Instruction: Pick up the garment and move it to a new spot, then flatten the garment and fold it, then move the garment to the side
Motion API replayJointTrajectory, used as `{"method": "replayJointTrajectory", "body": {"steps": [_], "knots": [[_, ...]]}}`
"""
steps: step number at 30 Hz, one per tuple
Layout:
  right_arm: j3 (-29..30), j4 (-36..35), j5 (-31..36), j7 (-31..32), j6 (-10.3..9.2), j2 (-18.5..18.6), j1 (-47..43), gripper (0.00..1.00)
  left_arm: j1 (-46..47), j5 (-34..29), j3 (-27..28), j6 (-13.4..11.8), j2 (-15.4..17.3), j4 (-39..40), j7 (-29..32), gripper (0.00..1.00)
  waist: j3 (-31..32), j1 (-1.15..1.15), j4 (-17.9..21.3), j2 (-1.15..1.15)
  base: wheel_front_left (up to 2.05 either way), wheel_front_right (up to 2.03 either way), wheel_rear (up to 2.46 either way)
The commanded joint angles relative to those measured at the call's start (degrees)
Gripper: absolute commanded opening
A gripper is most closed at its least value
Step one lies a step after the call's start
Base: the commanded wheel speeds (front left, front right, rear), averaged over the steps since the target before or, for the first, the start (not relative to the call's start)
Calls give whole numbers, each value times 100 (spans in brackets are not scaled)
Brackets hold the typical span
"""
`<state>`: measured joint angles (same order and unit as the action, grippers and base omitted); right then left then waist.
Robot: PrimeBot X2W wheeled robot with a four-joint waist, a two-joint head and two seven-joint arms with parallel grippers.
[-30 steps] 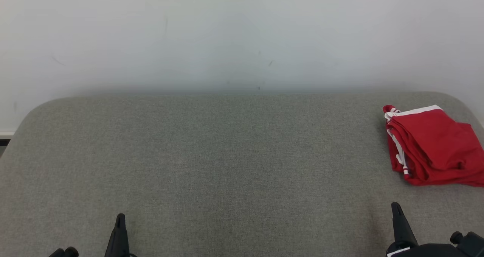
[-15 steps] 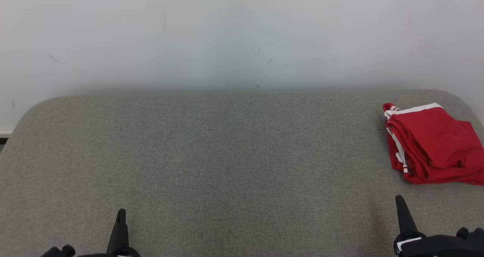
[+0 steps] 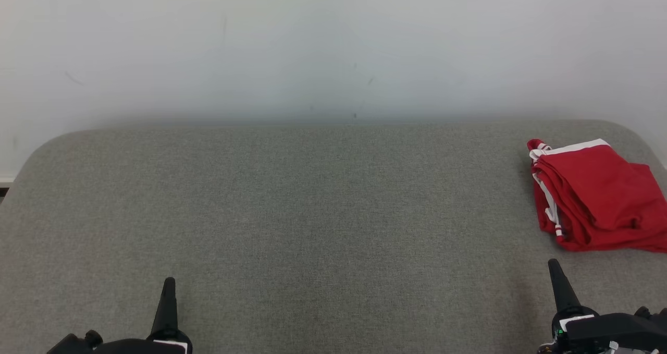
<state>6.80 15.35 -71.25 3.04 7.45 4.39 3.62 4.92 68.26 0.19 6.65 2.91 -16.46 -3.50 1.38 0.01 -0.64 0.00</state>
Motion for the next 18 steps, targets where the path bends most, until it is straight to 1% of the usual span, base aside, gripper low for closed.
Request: {"method": "replayJointTrajectory", "body": {"steps": [1,18], "knots": [[42,-29,-125,39,4,35,97,0,128,169,-3,50,5,17,20,0,-4,0,2,0,0,0,0],[219,42,-891,319,5,25,268,0,280,1033,-26,60,2,-12,175,0,-57,0,22,0,0,0,0]]}}
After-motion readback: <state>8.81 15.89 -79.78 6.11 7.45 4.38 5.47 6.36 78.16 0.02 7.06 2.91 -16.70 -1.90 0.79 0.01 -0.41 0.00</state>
